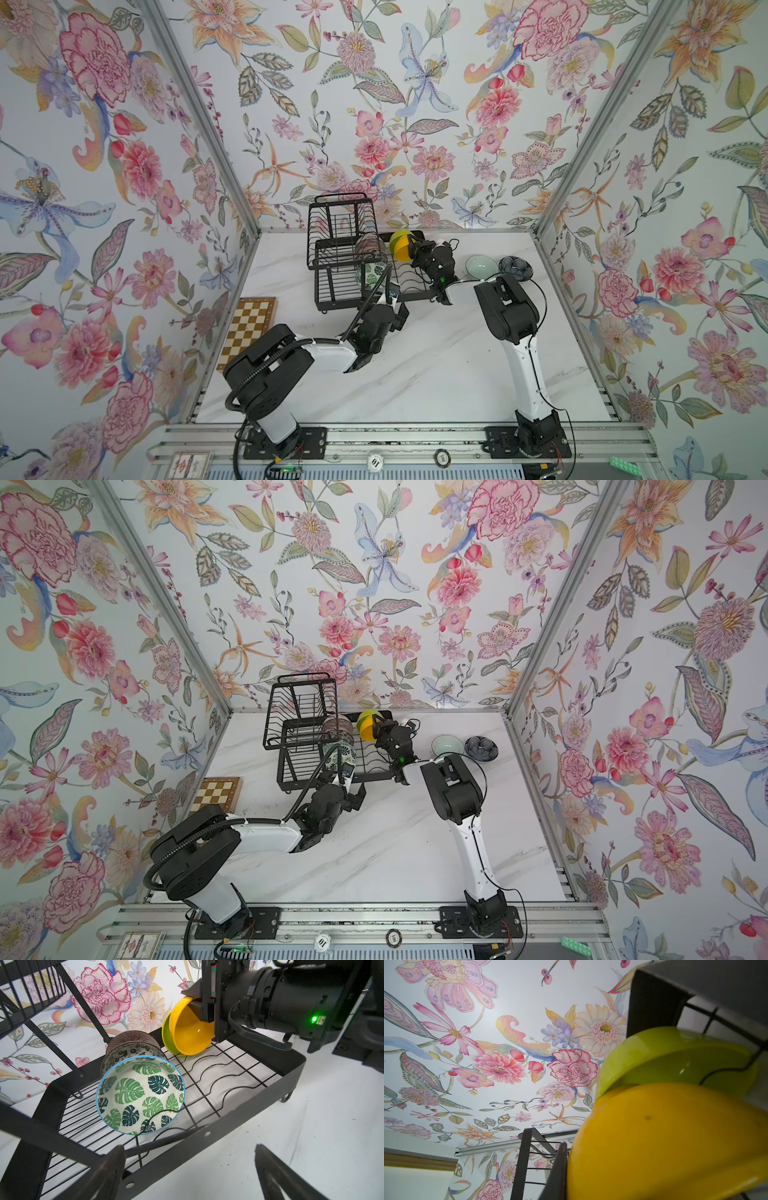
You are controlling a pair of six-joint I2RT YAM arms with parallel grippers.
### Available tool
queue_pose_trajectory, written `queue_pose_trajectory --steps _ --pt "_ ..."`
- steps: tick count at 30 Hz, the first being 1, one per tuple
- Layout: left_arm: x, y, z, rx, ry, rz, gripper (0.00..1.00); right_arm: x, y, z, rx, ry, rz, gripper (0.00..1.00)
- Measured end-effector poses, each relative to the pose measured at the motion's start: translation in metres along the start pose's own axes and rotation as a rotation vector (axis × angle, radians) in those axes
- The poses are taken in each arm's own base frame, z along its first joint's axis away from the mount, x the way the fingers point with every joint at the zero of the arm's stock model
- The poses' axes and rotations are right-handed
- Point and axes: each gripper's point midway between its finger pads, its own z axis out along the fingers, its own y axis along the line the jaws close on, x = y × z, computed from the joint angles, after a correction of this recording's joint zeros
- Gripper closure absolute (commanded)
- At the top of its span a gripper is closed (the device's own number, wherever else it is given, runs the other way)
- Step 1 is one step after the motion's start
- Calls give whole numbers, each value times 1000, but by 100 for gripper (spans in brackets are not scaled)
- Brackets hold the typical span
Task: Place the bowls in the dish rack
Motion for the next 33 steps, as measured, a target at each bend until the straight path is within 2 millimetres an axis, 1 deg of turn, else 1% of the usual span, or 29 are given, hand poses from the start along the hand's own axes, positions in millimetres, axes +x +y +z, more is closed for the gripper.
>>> queue_pose_trajectory --steps 2,7,12,20,27,33 --pt "0 0 0 0 0 0 1 1 -8 0 12 -1 1 100" --pt "0 1 0 -3 1 -5 1 5 -8 1 -3 9 3 100" --pt "0 2 1 -5 1 -9 1 4 -9 3 -22 11 3 100" --pt "0 2 1 -5 1 -9 1 0 3 3 -103 -10 3 100" --pt "0 2 1 -5 1 -9 1 -3 2 6 -143 -26 8 100" --pt "0 2 1 -5 1 -9 1 -1 4 7 -157 -27 10 100"
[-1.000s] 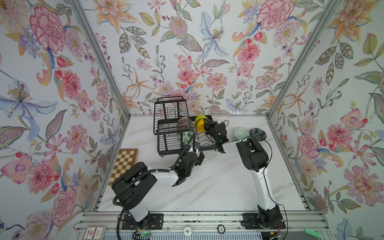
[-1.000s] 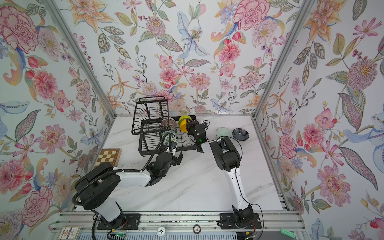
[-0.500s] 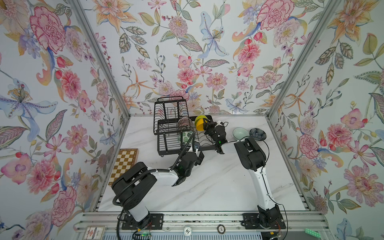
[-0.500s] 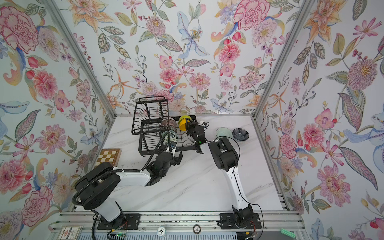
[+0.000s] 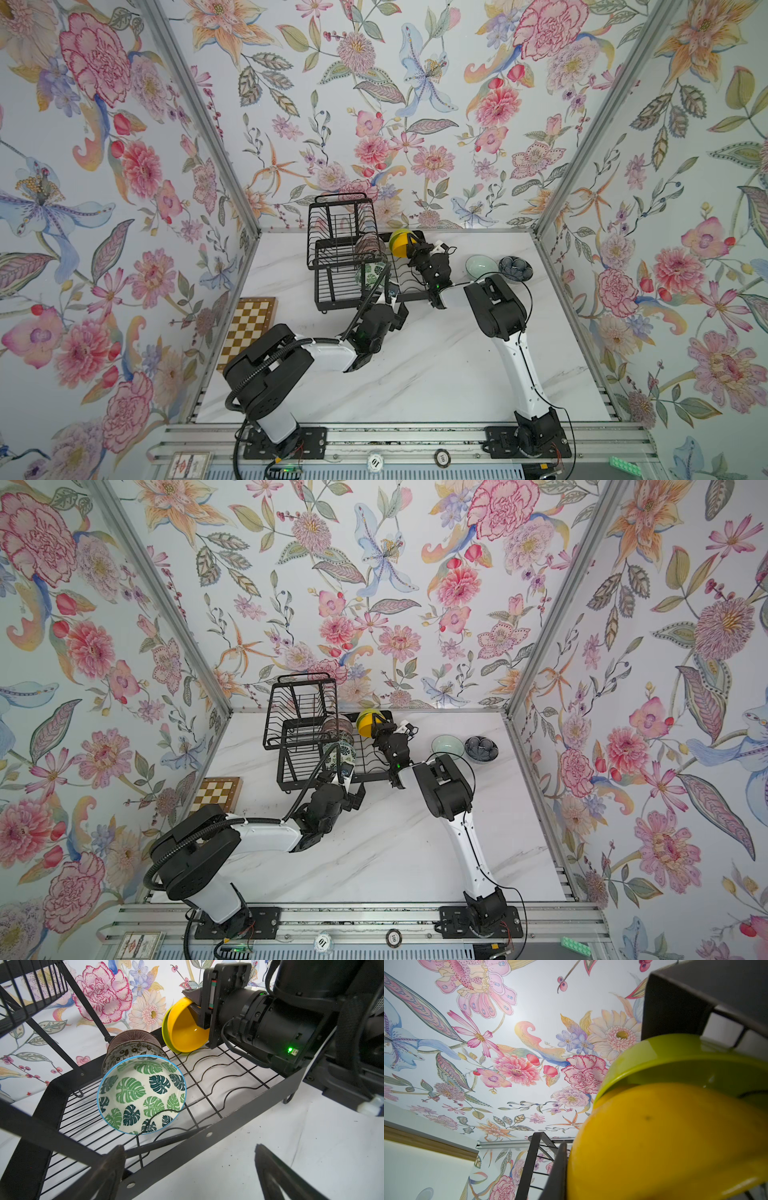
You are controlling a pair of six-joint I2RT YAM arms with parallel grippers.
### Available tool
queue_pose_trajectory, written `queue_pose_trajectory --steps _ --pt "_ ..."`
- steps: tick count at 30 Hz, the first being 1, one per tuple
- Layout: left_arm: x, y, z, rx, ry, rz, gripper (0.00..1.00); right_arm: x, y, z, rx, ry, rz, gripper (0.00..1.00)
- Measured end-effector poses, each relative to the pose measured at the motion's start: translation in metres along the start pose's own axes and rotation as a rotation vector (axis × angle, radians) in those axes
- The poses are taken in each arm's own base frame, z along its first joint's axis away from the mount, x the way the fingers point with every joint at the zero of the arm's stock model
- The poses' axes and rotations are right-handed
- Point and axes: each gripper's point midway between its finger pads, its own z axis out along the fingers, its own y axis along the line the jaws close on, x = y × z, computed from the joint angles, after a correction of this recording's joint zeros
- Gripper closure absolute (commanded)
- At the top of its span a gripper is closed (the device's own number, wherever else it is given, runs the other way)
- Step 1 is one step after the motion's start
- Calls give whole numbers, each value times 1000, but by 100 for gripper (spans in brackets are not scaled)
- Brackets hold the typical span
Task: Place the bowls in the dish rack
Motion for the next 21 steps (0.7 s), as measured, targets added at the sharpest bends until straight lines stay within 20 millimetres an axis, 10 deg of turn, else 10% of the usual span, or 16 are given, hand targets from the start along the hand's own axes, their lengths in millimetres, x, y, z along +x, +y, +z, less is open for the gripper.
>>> queue_pose_trajectory --steps 21 --pt "5 0 -1 0 8 1 1 6 -6 8 31 -9 -9 100"
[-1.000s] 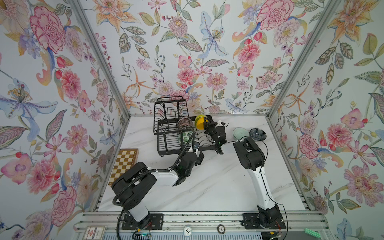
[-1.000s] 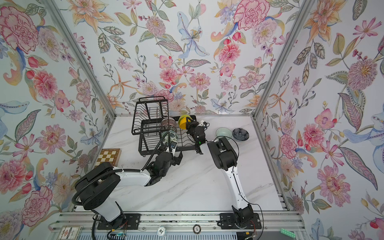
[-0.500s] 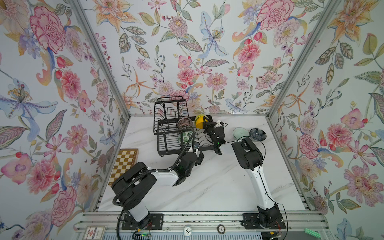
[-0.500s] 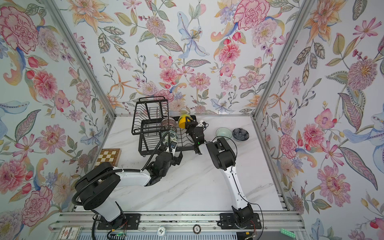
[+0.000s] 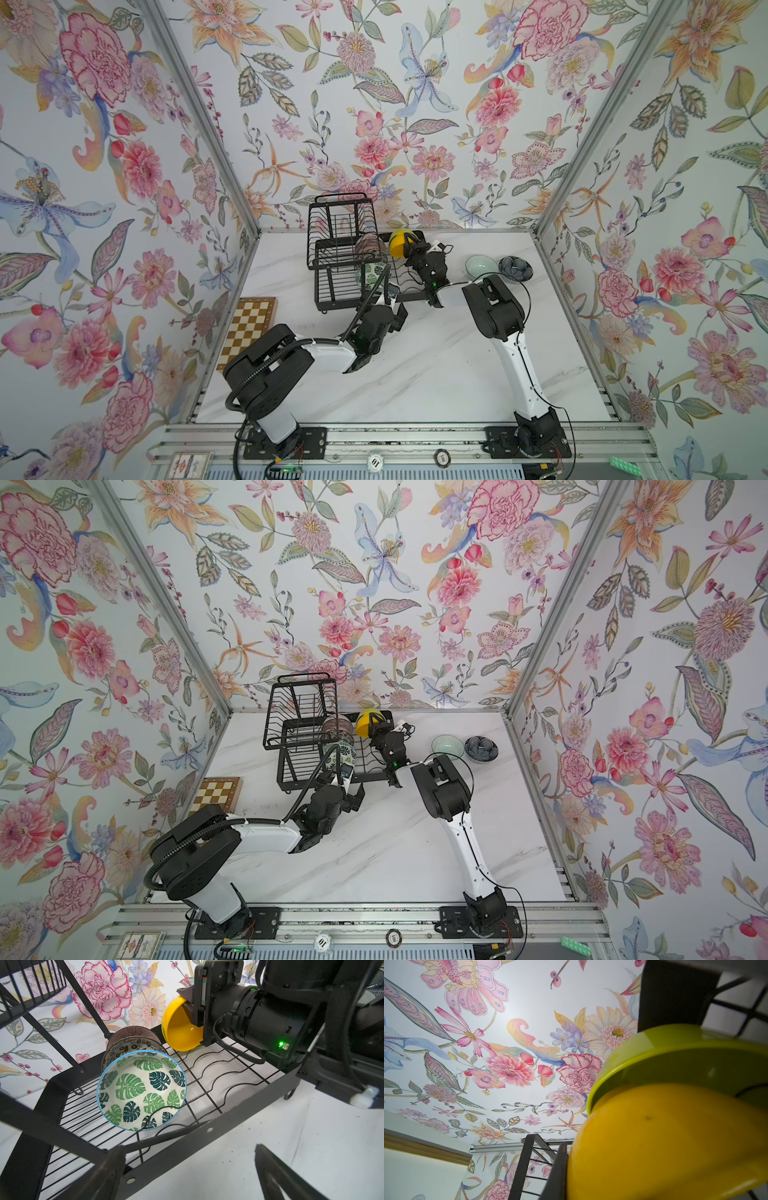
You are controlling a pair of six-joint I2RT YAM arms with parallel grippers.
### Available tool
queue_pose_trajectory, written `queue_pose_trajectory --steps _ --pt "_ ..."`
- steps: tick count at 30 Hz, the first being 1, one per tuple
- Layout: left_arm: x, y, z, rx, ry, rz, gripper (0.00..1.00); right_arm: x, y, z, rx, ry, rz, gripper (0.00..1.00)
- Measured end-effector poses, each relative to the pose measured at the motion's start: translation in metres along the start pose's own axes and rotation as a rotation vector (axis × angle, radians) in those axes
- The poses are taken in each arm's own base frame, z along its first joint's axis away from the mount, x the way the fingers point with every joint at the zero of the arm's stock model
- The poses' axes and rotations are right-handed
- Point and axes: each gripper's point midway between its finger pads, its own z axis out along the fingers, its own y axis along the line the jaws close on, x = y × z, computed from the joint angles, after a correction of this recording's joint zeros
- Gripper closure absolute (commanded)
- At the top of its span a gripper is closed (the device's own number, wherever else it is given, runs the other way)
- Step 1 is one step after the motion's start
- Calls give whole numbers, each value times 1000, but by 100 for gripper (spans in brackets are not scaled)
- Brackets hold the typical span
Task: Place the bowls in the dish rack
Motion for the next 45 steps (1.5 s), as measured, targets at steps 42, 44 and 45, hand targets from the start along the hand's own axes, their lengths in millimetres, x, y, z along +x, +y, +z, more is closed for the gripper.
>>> queue_pose_trajectory --steps 42,44,45 --pt "0 2 0 -6 1 -5 1 34 -12 22 91 233 -261 100" --pt "0 3 1 -8 1 -5 1 36 -13 23 101 250 -282 100" --pt "0 3 1 -10 2 -6 1 37 -14 23 109 259 -290 100"
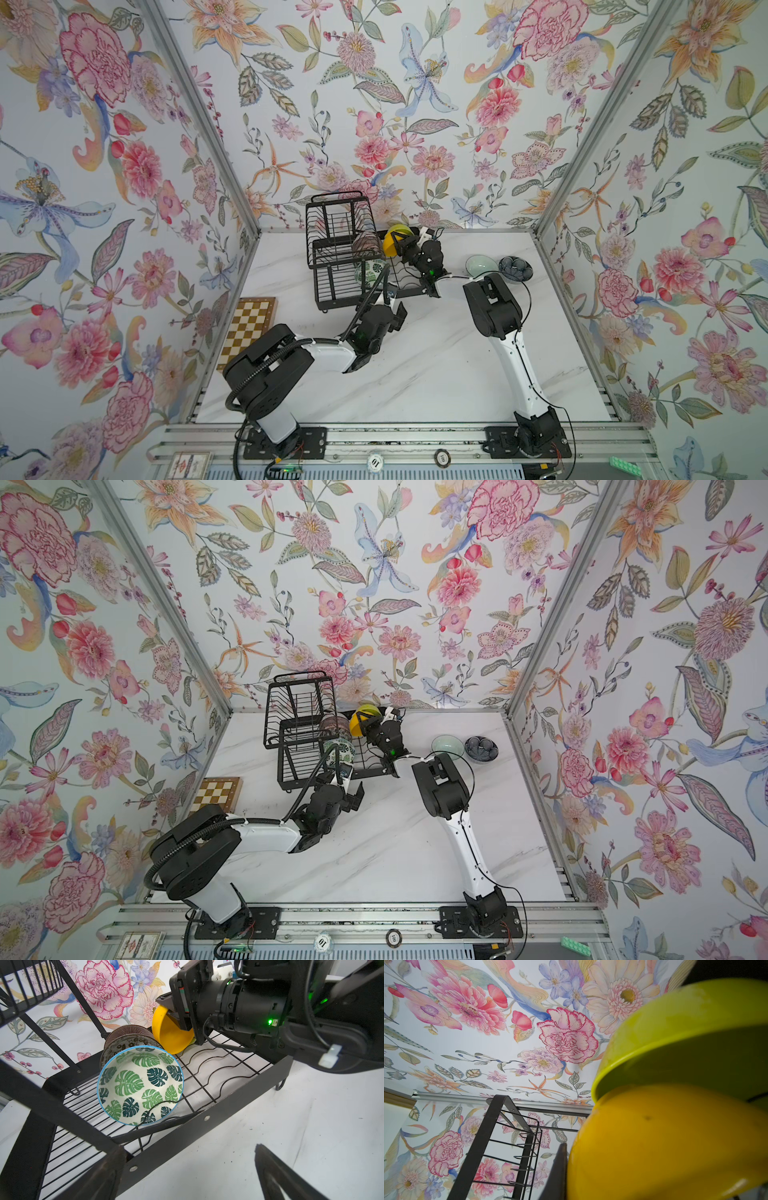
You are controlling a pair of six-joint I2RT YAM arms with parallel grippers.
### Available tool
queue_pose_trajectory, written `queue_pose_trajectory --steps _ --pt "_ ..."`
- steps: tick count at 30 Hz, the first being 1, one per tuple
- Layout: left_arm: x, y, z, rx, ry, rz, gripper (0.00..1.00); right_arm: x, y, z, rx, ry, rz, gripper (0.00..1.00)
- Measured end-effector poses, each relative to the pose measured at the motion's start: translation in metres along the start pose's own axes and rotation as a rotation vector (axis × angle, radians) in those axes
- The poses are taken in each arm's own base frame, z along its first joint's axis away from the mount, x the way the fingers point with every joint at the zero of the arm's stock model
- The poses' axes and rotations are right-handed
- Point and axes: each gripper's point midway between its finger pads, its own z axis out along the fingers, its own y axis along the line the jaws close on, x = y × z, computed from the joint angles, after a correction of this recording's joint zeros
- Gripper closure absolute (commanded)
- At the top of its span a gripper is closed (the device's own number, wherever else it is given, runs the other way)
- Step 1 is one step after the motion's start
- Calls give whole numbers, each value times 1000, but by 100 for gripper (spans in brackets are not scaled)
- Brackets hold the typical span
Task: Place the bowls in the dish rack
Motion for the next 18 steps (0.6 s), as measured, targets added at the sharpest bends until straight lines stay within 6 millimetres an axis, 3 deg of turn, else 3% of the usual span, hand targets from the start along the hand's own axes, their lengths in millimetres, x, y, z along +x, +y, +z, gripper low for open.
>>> queue_pose_trajectory --steps 18 --pt "0 1 0 -2 1 -1 1 -7 -13 2 45 21 -28 100"
